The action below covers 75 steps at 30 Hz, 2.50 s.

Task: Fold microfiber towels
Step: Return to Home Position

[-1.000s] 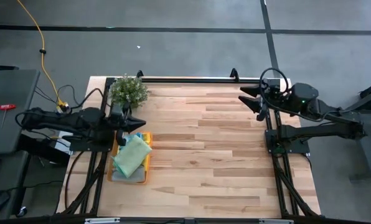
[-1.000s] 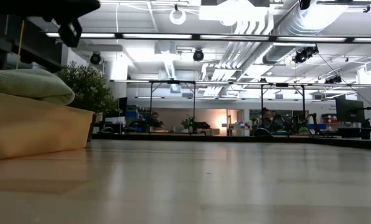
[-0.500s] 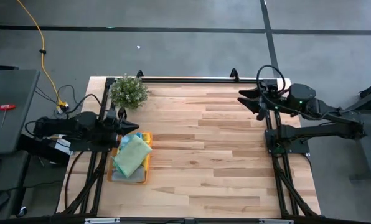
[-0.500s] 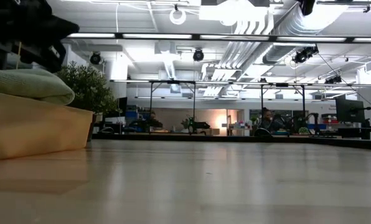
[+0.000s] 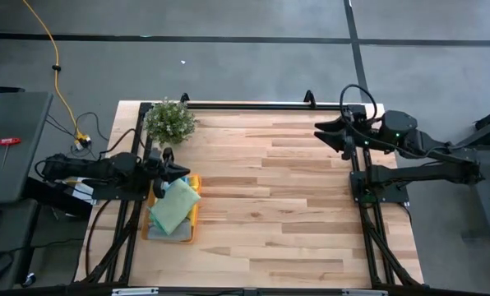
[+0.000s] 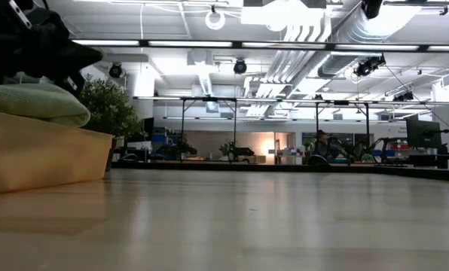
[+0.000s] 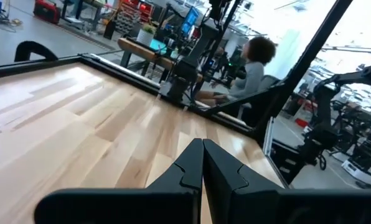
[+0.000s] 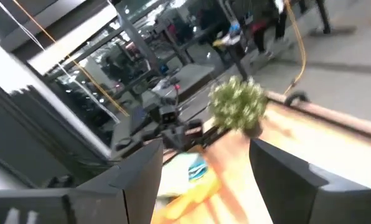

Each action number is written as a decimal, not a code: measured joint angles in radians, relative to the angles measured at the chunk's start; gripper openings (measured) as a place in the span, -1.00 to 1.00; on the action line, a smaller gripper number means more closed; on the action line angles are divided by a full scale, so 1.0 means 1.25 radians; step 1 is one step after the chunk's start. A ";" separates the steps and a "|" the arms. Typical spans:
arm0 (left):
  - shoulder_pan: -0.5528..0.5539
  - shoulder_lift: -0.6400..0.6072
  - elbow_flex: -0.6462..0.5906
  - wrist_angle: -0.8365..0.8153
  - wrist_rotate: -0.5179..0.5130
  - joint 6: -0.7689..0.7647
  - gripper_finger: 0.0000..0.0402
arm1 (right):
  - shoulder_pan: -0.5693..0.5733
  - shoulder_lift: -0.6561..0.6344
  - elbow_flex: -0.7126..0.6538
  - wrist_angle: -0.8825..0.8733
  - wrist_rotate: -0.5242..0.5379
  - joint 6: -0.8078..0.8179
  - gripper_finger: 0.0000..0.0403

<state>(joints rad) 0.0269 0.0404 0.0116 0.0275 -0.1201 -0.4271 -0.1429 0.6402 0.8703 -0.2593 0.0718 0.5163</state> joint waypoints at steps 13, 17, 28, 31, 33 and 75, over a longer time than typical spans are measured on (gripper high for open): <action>0.000 0.058 0.000 0.000 0.011 -0.012 -1.00 | 0.000 -0.104 -0.009 -0.204 -0.046 0.024 -0.13; 0.000 0.058 0.000 0.000 0.011 -0.012 -1.00 | 0.010 -0.204 -0.087 -0.186 -0.060 0.009 -0.58; 0.000 0.058 0.000 0.000 0.010 -0.012 -1.00 | 0.026 -0.397 -0.479 0.272 -0.058 0.013 -0.97; 0.000 0.058 0.000 0.000 0.010 -0.012 -1.00 | 0.026 -0.412 -0.545 0.327 -0.059 0.018 -0.97; 0.000 0.058 0.000 0.000 0.010 -0.012 -1.00 | 0.026 -0.427 -0.573 0.332 -0.059 0.012 -0.97; 0.000 0.058 0.000 0.000 0.009 -0.012 -1.00 | 0.026 -0.459 -0.686 0.217 -0.016 -0.196 -1.00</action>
<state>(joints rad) 0.0266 0.1131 0.0116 0.0269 -0.1085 -0.4421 -0.1101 0.0658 0.0131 0.0116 0.0517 0.2709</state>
